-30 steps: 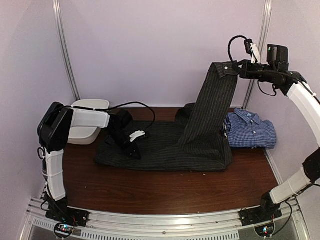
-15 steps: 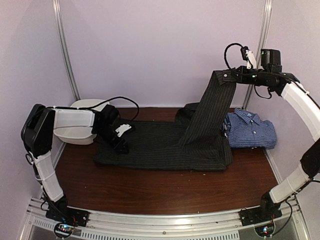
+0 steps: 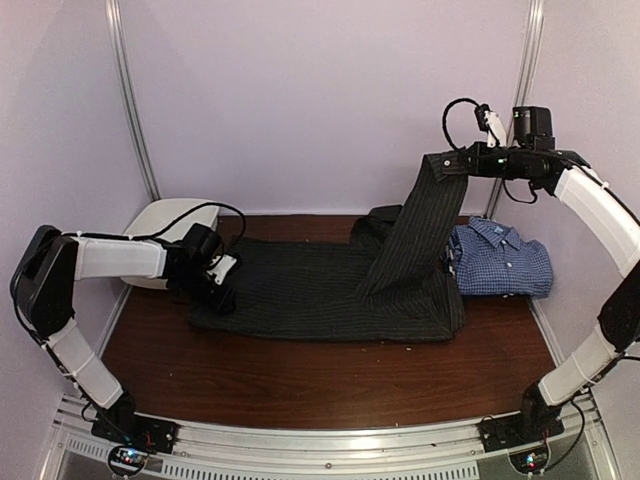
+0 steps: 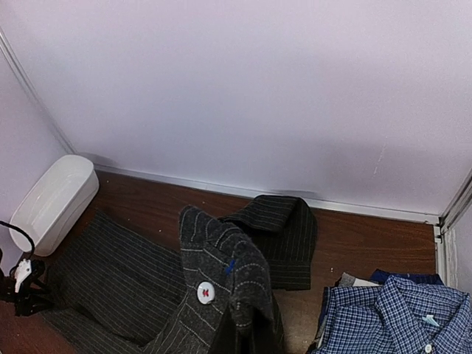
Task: Fold and stack the long sleeve shirts
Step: Fold the flattened shirt at the center of the board.
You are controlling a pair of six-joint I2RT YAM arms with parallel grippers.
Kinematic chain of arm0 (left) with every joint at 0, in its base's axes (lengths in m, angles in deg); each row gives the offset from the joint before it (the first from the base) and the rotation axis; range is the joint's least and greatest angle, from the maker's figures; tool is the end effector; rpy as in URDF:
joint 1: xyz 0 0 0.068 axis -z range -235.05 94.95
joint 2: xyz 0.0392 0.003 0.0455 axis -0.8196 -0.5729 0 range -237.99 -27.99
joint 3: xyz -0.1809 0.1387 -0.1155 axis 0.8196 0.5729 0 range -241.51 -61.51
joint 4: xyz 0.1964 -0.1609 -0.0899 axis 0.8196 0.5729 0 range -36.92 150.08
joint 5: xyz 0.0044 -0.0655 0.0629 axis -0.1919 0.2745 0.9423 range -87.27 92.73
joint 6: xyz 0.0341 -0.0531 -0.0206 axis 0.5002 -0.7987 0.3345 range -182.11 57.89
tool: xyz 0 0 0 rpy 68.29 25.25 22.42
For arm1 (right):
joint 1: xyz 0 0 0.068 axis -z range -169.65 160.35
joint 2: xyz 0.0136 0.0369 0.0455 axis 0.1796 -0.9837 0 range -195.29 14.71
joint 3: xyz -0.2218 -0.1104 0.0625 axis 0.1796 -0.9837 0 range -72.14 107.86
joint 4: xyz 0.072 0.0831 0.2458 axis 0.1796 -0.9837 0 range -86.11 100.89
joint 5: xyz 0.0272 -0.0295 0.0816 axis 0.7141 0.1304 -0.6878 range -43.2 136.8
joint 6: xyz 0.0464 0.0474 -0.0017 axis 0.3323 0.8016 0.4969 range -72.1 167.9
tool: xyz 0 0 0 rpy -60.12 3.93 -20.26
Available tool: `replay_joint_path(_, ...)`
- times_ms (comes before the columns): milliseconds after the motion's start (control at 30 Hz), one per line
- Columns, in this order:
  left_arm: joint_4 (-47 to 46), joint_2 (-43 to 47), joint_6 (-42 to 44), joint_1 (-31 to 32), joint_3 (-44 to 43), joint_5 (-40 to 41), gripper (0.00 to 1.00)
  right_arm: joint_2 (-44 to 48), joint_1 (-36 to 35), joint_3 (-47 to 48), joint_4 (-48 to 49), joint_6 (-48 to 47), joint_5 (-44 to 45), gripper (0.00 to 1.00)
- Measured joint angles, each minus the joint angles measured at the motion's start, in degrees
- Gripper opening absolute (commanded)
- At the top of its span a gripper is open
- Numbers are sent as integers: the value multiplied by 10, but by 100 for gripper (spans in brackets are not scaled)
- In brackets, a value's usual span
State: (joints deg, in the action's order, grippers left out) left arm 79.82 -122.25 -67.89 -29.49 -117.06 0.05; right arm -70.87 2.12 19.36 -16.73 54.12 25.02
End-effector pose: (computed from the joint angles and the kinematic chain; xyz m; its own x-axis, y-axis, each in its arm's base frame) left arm 0.2931 -0.1429 0.1322 -0.8615 0.3006 -0.4092 0.3636 0.9278 -0.0840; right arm 0.3545 0.0709 0.3994 -0.4151 0.0417 -0.9088 -0.4315 0.8704 0.2370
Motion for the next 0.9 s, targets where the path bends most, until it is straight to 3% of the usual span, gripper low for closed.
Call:
replay_joint_path(267, -41, 3, -82, 10, 69, 85, 48, 0, 0, 0, 0, 0, 2, 0)
replay_joint_path(567, -108, 76, -174, 17, 133, 153, 51, -5, -31, -5, 0, 4, 0, 0)
replay_joint_path(733, -153, 150, -201, 17, 133, 159, 79, 23, -110, -75, 21, 38, 10, 0)
replay_joint_path(900, -234, 220, -219, 17, 134, 104, 81, 91, -195, -219, 116, 145, 9, 0)
